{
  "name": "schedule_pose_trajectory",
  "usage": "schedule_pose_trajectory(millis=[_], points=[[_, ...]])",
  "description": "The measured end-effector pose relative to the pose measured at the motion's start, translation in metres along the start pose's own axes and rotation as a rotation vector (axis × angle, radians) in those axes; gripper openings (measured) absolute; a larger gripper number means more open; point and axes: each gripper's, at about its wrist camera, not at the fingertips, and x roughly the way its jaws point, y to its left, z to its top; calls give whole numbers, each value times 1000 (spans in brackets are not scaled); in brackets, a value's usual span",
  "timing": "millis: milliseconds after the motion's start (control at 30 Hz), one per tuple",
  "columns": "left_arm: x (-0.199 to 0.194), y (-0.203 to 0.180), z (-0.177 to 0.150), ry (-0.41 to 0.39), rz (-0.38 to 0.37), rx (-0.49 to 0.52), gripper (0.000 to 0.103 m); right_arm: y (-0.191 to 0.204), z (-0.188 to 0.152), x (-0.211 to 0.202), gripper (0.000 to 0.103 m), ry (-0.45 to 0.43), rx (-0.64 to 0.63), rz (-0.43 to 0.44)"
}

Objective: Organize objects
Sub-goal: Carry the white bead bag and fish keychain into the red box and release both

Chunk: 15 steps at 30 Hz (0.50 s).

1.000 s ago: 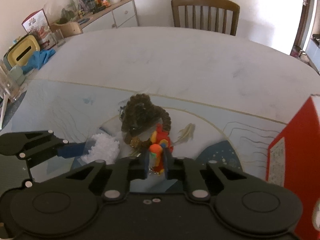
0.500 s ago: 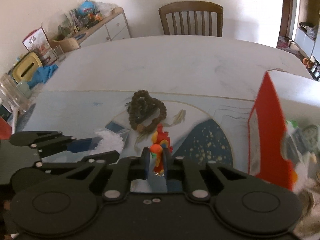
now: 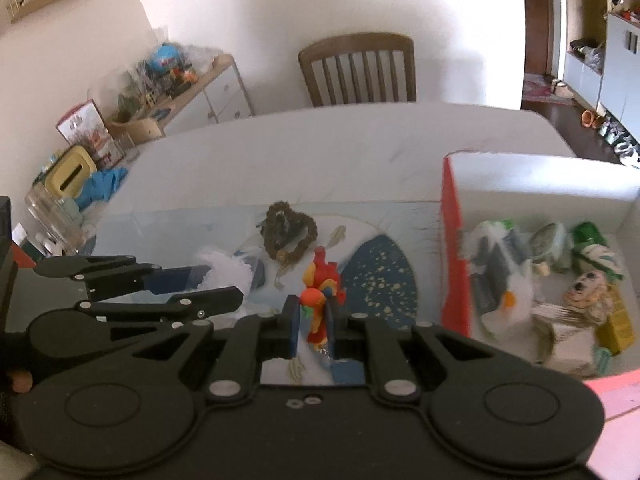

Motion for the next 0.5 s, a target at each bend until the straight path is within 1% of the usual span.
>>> schedule_pose_trajectory(millis=[267, 500], points=[[-5, -42, 20, -37, -44, 33, 32, -31, -2, -43, 11, -76, 29, -14], [3, -82, 35, -35, -69, 56, 32, -69, -4, -68, 11, -122, 54, -45]])
